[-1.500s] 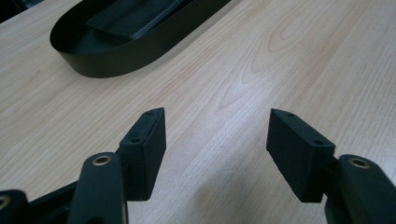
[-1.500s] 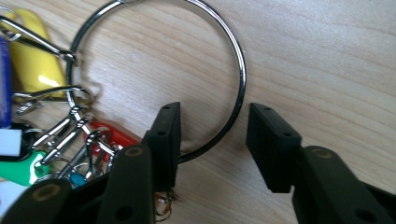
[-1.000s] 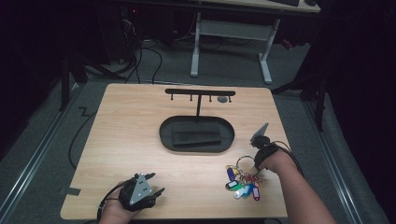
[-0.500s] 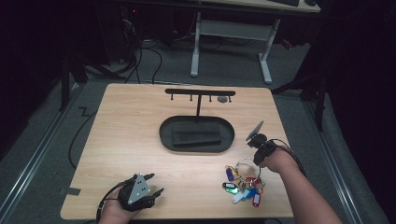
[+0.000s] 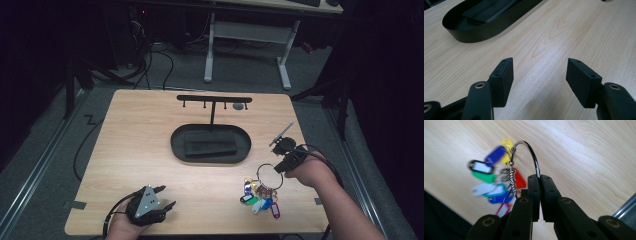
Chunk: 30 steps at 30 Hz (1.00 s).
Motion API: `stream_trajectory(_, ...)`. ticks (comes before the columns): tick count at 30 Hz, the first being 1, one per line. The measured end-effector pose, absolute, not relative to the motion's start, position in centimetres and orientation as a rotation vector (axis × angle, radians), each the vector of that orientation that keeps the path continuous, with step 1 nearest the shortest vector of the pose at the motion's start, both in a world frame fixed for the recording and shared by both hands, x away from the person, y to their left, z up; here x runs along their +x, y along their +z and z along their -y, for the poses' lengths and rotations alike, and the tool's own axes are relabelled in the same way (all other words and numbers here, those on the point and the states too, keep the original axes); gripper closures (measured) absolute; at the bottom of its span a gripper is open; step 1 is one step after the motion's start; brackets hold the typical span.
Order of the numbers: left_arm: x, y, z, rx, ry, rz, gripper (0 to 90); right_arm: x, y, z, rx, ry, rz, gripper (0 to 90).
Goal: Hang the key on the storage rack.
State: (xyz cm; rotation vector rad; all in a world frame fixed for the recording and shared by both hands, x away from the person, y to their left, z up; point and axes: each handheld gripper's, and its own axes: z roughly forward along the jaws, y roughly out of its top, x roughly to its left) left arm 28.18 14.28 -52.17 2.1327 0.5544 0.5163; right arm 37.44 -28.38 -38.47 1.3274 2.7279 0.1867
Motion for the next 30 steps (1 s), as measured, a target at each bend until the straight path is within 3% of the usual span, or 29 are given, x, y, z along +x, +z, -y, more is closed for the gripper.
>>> stream_trajectory(14,27.8,-52.1,-15.5,2.111,0.544,-0.611,39.1,36.2,-31.9,27.7,1.214,0.27,-2.702,87.7)
stream_trajectory(30,28.2,-52.0,-16.2,2.075,0.534,-0.675,36.8,37.5,-29.0,26.6,1.19,0.305,-2.647,87.8)
